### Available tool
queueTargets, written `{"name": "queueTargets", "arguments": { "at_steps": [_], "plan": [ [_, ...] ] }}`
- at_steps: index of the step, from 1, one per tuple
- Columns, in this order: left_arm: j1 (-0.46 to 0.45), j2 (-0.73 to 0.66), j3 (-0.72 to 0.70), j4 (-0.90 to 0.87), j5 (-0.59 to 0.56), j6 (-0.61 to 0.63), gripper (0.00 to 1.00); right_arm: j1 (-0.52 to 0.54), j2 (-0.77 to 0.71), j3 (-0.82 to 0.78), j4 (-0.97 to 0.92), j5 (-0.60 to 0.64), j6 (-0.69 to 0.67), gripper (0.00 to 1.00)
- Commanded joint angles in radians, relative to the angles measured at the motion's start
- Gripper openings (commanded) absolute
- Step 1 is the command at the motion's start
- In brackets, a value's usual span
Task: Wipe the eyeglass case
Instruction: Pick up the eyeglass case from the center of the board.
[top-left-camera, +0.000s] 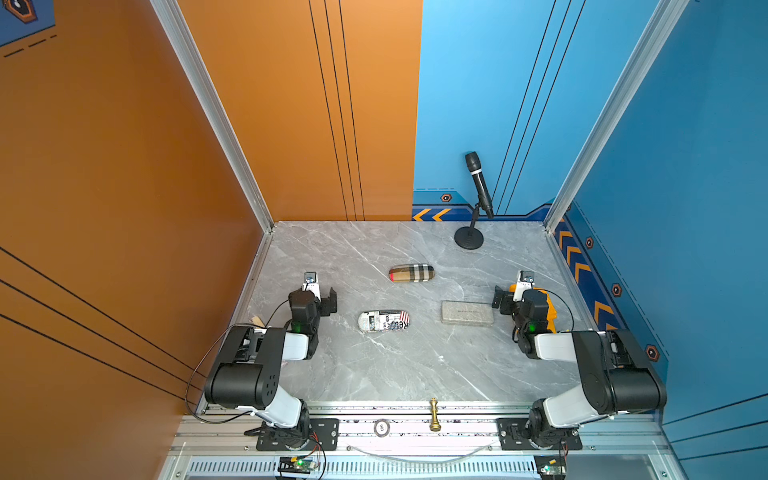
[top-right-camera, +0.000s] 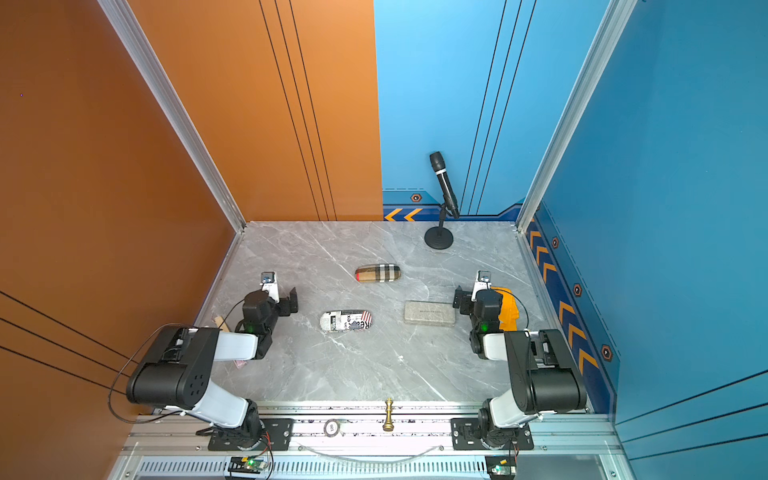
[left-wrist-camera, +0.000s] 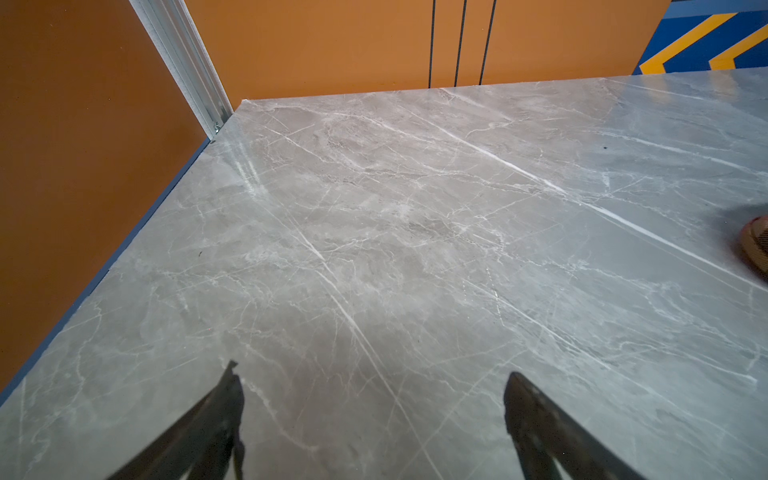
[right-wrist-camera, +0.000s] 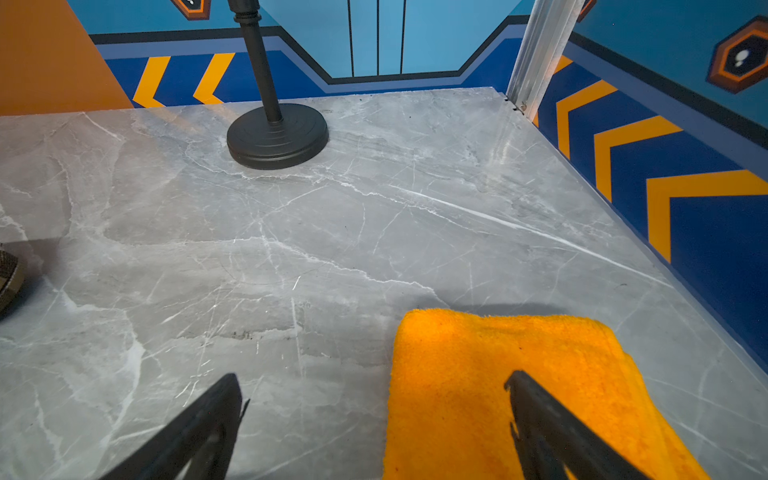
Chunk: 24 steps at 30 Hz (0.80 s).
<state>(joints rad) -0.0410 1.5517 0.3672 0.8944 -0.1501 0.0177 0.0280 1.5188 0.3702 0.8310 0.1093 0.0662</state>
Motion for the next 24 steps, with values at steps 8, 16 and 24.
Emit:
{"name": "queueTargets", "arguments": {
  "at_steps": [8,16,24],
  "plan": [
    [0.010,0.010,0.020,0.011,-0.008,-0.012,0.98,-0.002,0.014,0.021,0.016,0.012,-0.013,0.99],
    [0.011,0.008,0.019,0.012,-0.005,-0.013,0.98,-0.003,0.014,0.022,0.013,0.010,-0.011,0.99],
    [0.018,-0.027,0.019,-0.016,-0.032,-0.029,0.98,-0.016,-0.012,0.032,-0.016,0.034,0.018,1.00]
  ]
}}
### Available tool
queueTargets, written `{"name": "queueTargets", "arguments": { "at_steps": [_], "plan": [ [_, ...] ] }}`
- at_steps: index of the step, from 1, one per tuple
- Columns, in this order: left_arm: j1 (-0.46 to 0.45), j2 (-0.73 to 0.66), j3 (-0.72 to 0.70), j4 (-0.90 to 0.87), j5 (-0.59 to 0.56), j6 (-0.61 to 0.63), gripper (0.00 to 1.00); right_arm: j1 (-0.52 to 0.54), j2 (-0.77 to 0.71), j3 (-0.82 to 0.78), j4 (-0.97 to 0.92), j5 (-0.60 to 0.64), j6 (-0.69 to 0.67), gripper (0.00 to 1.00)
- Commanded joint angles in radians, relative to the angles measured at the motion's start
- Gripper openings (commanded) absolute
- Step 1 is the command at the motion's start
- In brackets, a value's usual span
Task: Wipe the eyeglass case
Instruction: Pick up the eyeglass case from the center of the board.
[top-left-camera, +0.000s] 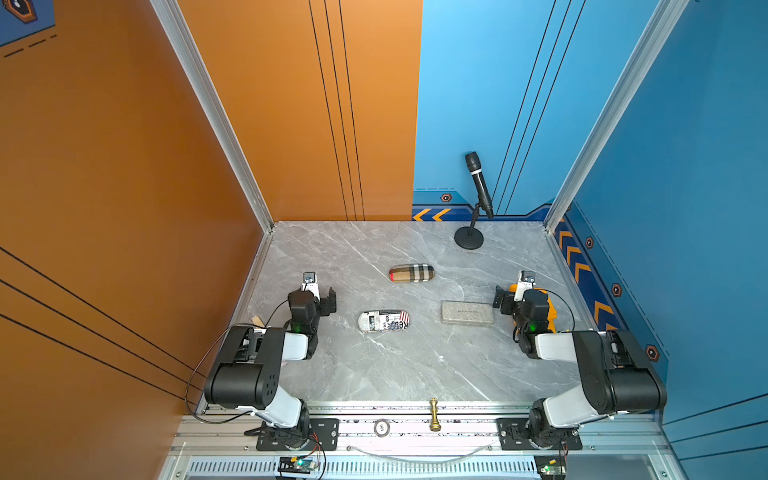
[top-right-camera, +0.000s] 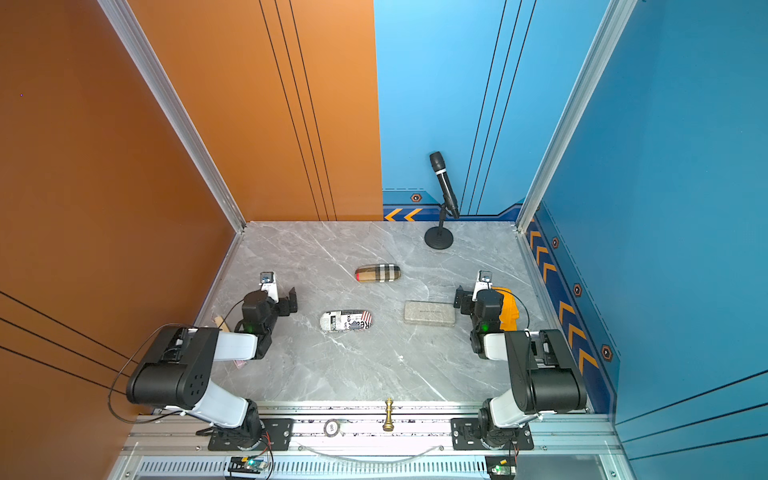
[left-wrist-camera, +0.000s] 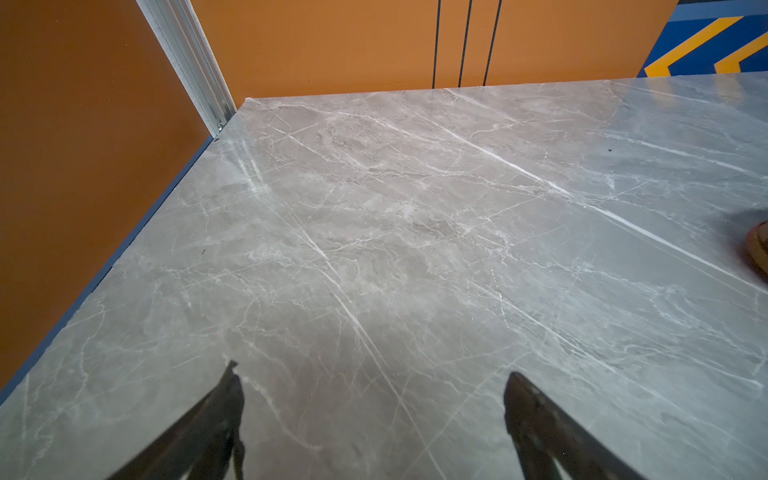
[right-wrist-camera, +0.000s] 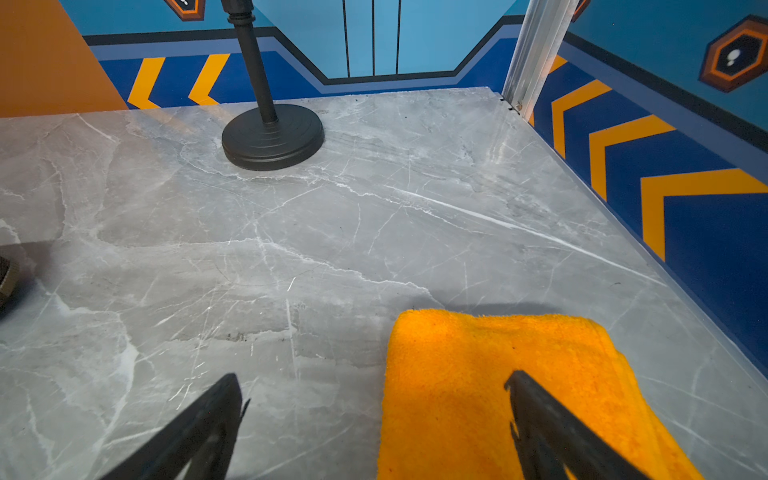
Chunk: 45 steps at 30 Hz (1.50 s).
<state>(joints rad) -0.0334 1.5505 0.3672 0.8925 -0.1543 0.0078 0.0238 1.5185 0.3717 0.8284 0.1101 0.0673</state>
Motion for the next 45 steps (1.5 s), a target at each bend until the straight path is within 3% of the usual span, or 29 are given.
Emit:
{"name": "queueTargets", "arguments": {
  "at_steps": [1,6,9,14,16,20,23,27,30,31,33,40,45],
  "plan": [
    [0.017,-0.048,0.020,-0.036,-0.027,-0.029,0.98,-0.020,-0.049,0.050,-0.089,0.041,0.028,1.00],
    [-0.006,-0.180,0.080,-0.242,-0.128,-0.031,0.98,-0.066,-0.188,0.203,-0.461,0.044,0.091,0.95],
    [-0.039,-0.264,0.214,-0.539,-0.172,-0.089,0.98,-0.115,-0.236,0.313,-0.706,0.017,0.165,0.93],
    [-0.124,-0.272,0.477,-0.990,-0.177,-0.176,0.98,-0.131,-0.323,0.369,-0.875,0.002,0.214,0.90],
    [-0.184,-0.242,0.568,-1.098,-0.148,-0.164,1.00,-0.123,-0.341,0.411,-0.970,0.013,0.217,0.89],
    [-0.347,-0.141,0.774,-1.242,-0.020,-0.085,0.87,-0.114,-0.378,0.503,-1.162,0.026,0.202,0.89],
    [-0.499,-0.032,0.941,-1.353,0.020,0.008,0.90,-0.116,-0.380,0.566,-1.226,0.024,0.195,0.89],
    [-0.643,0.097,1.069,-1.402,0.116,0.179,0.89,-0.127,-0.330,0.686,-1.298,-0.007,0.191,0.89],
    [-0.690,0.187,1.128,-1.400,0.259,0.235,0.87,-0.129,-0.274,0.743,-1.354,-0.047,0.174,0.90],
    [-0.699,0.226,1.158,-1.397,0.326,0.251,0.81,-0.130,-0.257,0.748,-1.361,-0.055,0.174,0.90],
    [-0.719,0.307,1.219,-1.397,0.402,0.287,0.79,-0.130,-0.228,0.752,-1.360,-0.064,0.173,0.90],
    [-0.780,0.490,1.389,-1.416,0.495,0.444,0.82,-0.136,-0.161,0.818,-1.419,-0.060,0.144,0.92],
    [-0.811,0.595,1.488,-1.510,0.501,0.530,0.84,-0.161,-0.166,0.766,-1.416,-0.076,0.132,0.93]
  ]
}}
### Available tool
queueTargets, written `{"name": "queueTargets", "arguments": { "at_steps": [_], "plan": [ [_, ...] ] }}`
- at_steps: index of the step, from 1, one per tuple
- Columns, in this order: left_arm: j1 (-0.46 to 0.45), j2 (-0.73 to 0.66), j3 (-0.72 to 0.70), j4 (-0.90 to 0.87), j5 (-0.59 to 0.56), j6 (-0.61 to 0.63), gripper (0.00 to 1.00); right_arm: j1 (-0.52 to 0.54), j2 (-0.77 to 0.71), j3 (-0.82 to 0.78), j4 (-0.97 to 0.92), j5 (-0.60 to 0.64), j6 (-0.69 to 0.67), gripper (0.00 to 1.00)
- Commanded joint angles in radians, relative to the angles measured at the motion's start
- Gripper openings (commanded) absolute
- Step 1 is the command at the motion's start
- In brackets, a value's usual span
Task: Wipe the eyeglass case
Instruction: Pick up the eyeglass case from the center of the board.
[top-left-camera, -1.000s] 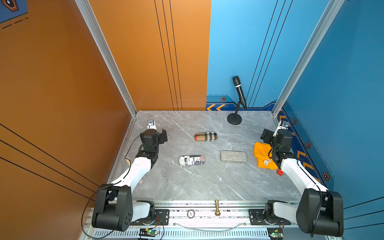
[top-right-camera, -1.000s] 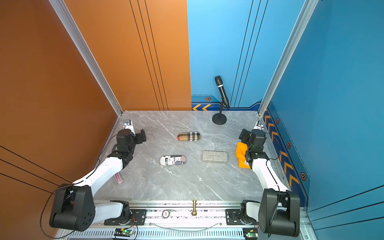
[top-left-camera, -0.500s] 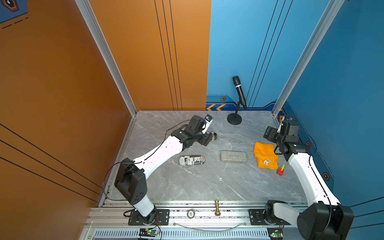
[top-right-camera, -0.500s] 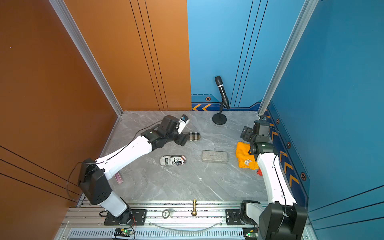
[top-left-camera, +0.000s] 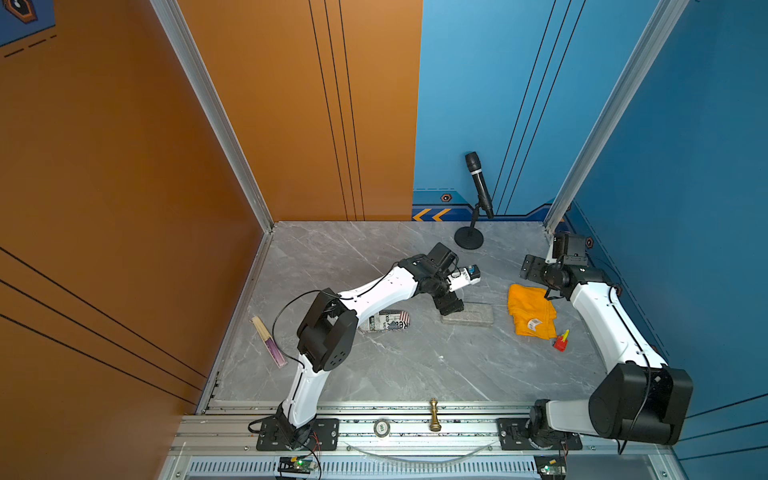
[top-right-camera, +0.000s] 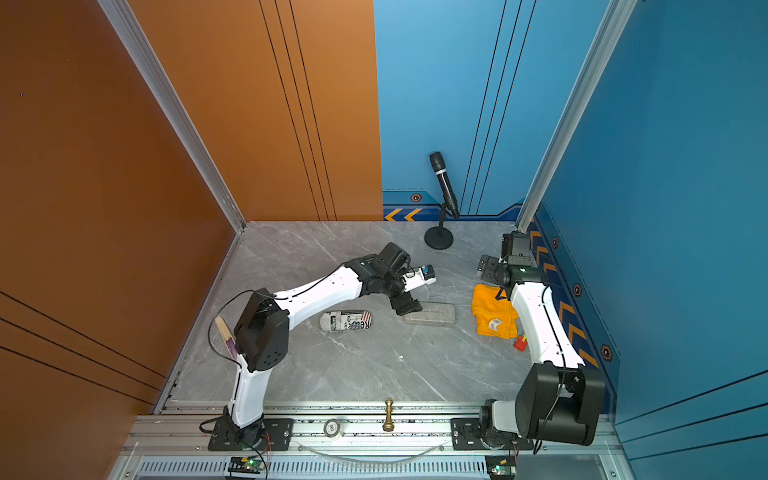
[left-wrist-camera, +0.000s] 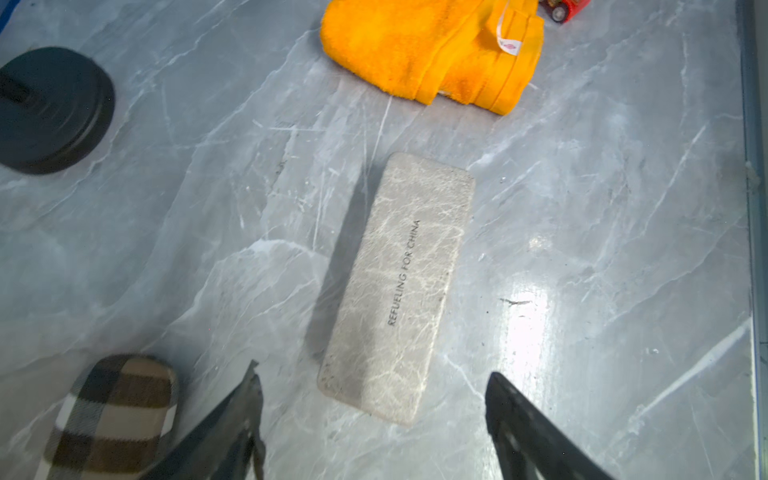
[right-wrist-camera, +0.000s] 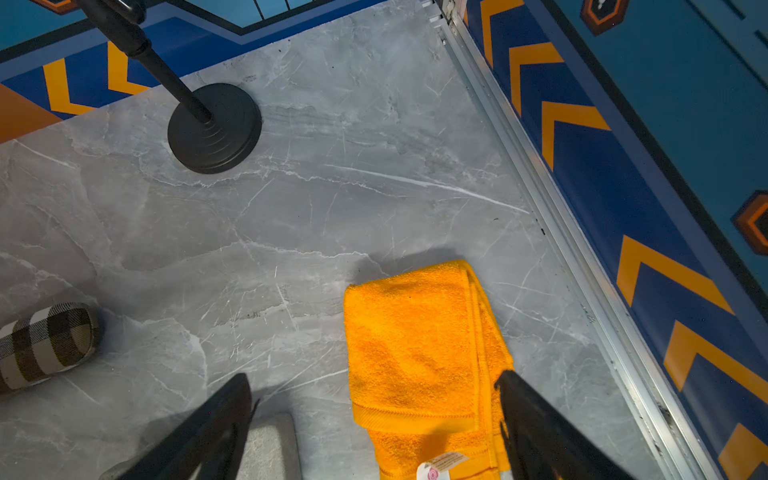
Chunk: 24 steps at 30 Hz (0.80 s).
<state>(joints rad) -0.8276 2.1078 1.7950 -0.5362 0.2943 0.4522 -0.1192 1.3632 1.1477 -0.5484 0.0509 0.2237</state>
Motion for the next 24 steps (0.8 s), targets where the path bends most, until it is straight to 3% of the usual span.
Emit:
{"name": "queueTargets", "arguments": {
  "at_steps": [1,7,15,24],
  "plan": [
    [-0.020,0.059,0.081,-0.092,0.052,0.081,0.85,-0.027,-0.016,-0.022,-0.033,-0.030,-0.020,0.94],
    [-0.046,0.138,0.145,-0.096,0.047,0.090,0.85,-0.042,-0.012,-0.033,0.013,-0.123,0.015,0.94],
    [-0.064,0.205,0.161,-0.095,-0.060,0.121,0.85,-0.037,-0.016,-0.068,0.035,-0.169,0.016,0.96],
    [-0.037,0.227,0.138,-0.100,-0.037,0.123,0.85,-0.018,-0.014,-0.081,0.043,-0.159,0.014,0.96]
  ]
}}
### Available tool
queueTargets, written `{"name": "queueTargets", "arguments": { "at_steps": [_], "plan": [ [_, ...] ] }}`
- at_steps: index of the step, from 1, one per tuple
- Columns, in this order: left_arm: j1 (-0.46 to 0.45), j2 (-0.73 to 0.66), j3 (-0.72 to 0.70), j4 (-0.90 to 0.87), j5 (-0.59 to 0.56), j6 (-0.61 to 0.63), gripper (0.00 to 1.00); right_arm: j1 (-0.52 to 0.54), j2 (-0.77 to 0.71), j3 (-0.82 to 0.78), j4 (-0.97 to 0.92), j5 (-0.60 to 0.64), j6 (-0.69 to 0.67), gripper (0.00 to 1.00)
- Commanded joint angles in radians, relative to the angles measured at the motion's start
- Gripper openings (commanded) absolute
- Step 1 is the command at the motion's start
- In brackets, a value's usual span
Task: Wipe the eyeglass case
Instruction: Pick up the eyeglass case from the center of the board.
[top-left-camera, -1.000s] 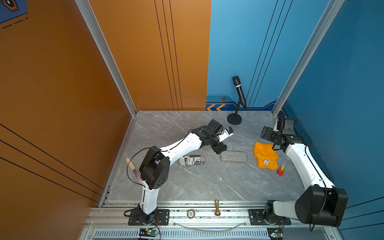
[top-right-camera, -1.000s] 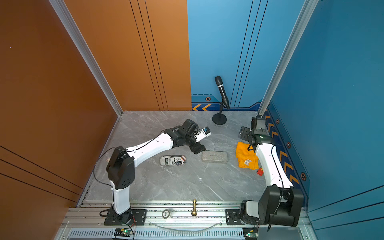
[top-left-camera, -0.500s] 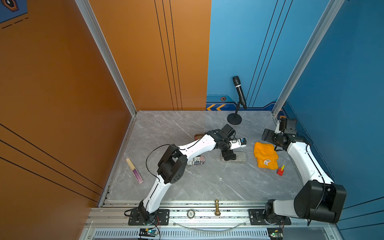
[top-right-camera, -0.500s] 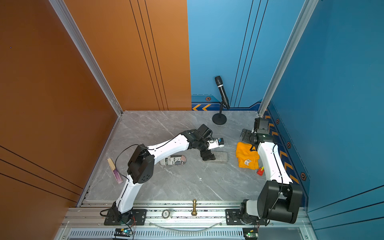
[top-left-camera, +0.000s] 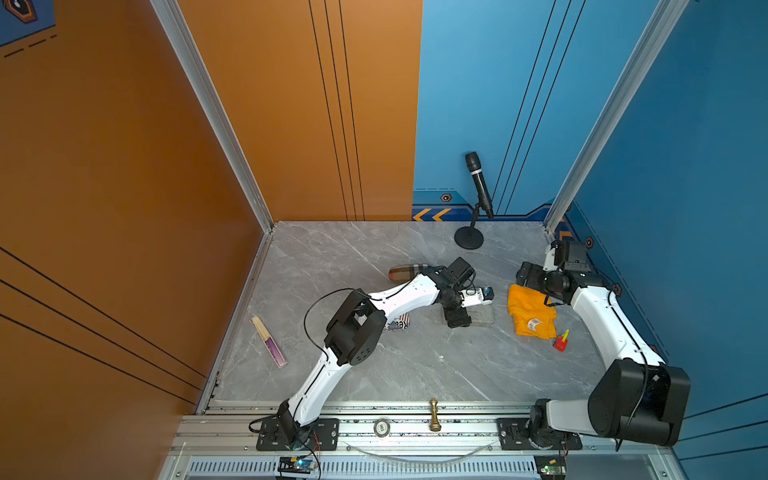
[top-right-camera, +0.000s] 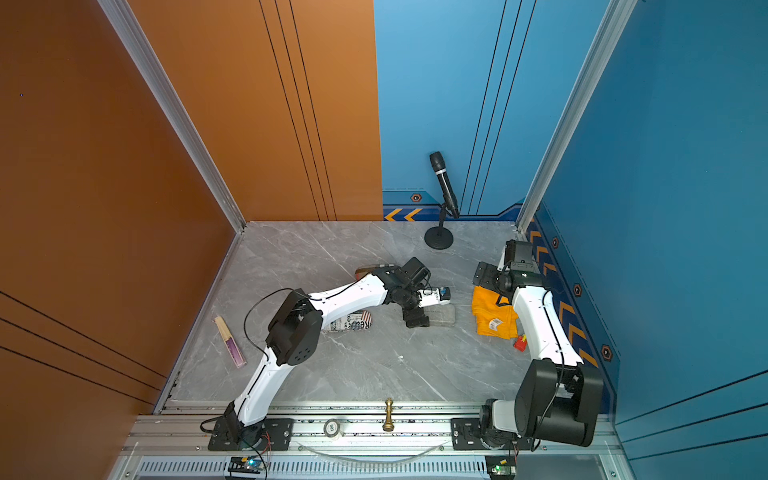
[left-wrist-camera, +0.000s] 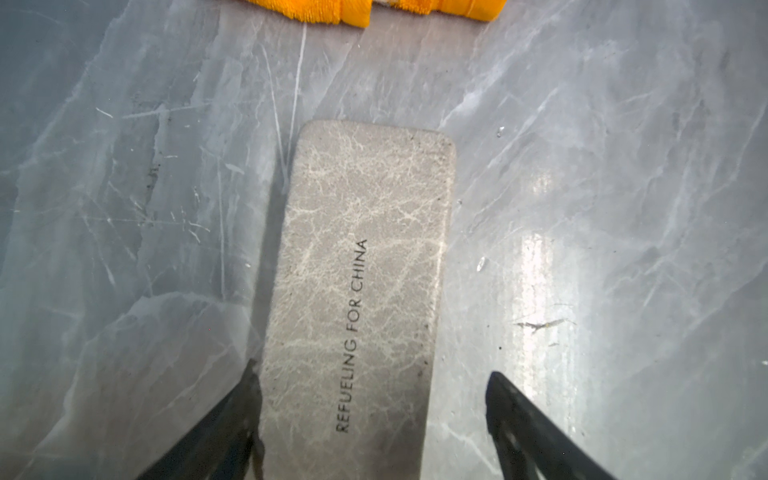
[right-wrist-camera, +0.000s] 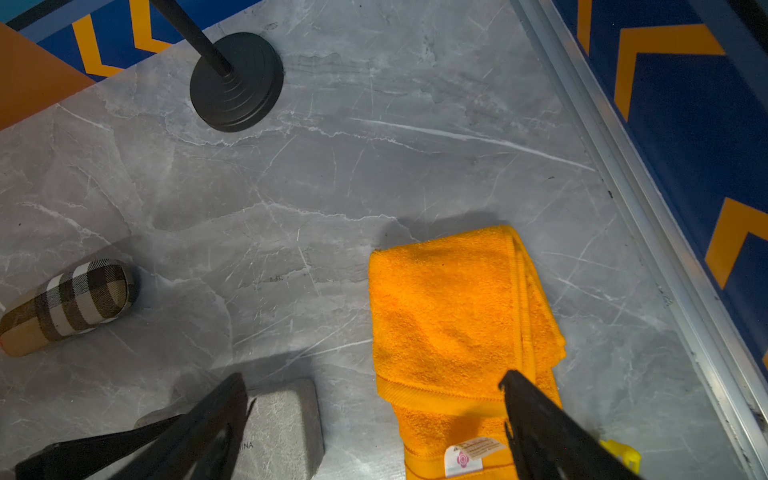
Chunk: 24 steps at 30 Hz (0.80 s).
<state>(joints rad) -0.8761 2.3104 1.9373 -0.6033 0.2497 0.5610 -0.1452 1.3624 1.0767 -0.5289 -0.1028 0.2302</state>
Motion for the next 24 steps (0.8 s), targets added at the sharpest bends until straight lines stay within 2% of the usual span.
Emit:
{"name": "queueTargets", "arguments": {
  "at_steps": [1,24],
  "plan": [
    [0.012,0.026,-0.011,-0.034,0.011,0.014,0.85,0.008,-0.015,-0.012,0.020,-0.003,0.008,0.96],
    [0.026,0.014,-0.133,-0.012,-0.003,-0.016,0.84,0.059,0.025,-0.001,0.003,0.010,0.000,0.95]
  ]
}}
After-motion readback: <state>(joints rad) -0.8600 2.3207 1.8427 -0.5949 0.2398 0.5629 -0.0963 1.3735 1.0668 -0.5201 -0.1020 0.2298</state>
